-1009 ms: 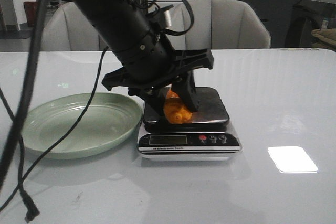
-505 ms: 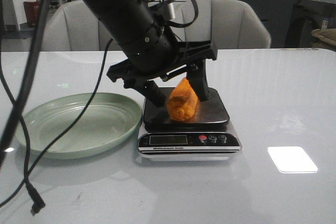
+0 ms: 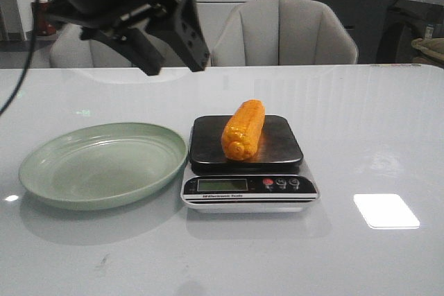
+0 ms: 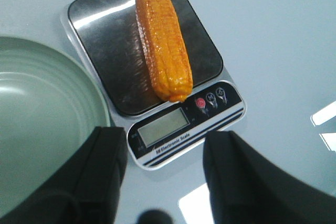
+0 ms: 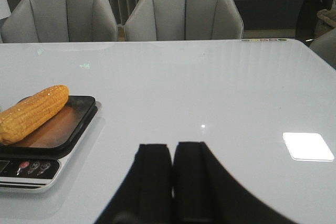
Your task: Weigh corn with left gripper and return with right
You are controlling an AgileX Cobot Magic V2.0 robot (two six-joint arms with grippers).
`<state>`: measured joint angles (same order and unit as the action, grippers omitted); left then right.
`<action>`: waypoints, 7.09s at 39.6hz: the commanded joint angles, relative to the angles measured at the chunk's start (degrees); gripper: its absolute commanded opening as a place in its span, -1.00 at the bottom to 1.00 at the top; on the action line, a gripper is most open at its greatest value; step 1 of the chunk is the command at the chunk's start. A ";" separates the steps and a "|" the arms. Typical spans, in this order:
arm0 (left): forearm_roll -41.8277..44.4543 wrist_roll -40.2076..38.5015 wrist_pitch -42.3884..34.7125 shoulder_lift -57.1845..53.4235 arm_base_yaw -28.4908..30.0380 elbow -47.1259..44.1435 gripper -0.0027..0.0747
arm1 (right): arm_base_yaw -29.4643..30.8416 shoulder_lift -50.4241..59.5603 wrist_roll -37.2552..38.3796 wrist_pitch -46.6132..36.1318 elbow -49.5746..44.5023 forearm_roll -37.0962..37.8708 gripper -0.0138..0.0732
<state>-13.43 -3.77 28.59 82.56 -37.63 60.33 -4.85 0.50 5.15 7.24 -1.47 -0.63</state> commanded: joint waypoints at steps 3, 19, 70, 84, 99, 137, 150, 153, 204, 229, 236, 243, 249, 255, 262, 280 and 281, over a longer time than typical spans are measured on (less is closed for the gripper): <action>0.74 -0.12 -2.52 -12.39 0.02 -5.26 0.07 | 0.30 1.17 -0.39 -5.16 -0.59 0.63 -0.34; 8.59 -0.12 -2.50 -42.28 0.02 -22.60 0.06 | 0.30 1.11 -0.39 -5.16 -0.59 0.63 -0.34; 16.61 0.10 4.30 -78.61 -0.09 -35.58 -0.64 | 0.24 -6.83 1.23 -5.84 13.48 -1.09 -0.34; 16.61 0.10 4.30 -78.61 -0.09 -35.58 -0.64 | 0.24 -18.22 1.23 2.75 20.78 -1.09 -0.34; 16.61 0.10 4.30 -78.61 -0.09 -35.58 -0.64 | 0.17 -18.69 1.23 7.06 20.78 -1.09 -0.15; 16.61 0.10 4.30 -78.61 -0.09 -35.58 -0.64 | -23.62 -63.16 6.29 25.93 52.38 -6.17 0.69; 16.61 0.10 4.30 -78.61 -0.09 -35.58 -0.64 | -27.09 -87.96 18.35 37.06 76.46 -2.28 0.69; 16.61 0.10 4.30 -78.61 -0.09 -35.58 -0.64 | -28.03 -93.41 23.15 41.51 82.22 1.96 0.69; 16.61 0.10 4.30 -78.61 -0.09 -35.58 -0.64 | -35.46 -114.85 38.82 42.40 103.37 -0.64 -0.15; 16.61 0.10 4.30 -78.61 -0.09 -35.58 -0.64 | -42.15 -121.44 38.82 29.42 103.42 -3.11 0.33; 16.61 0.10 4.30 -78.61 -0.09 -35.58 -0.64 | -42.27 -121.37 38.82 29.20 103.47 -3.11 0.67; 16.61 0.10 4.30 -78.61 -0.09 -35.58 -0.64 | -40.95 -119.06 38.82 33.18 103.98 -3.05 0.67; 16.61 0.10 4.30 -78.61 -0.09 -35.58 -0.64 | -38.15 -115.28 35.63 39.87 103.98 -3.05 0.67; 16.61 0.10 4.30 -78.61 -0.09 -35.58 -0.64 | -34.79 -110.31 26.78 46.64 103.92 -3.05 0.67; 16.61 0.10 4.30 -78.61 -0.09 -35.58 -0.64 | -30.56 -104.86 15.75 53.90 103.87 -3.10 0.67; 16.61 0.10 4.30 -78.61 -0.09 -35.58 -0.64 | -22.93 -83.91 1.21 50.47 86.34 -3.05 0.67; 16.61 0.10 4.30 -78.61 -0.09 -35.58 -0.64 | -22.93 -82.09 0.79 48.75 83.65 -3.00 0.67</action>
<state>3.17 -3.66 37.48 3.14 -37.53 23.36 -28.23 -88.83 8.03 61.55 86.09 -3.78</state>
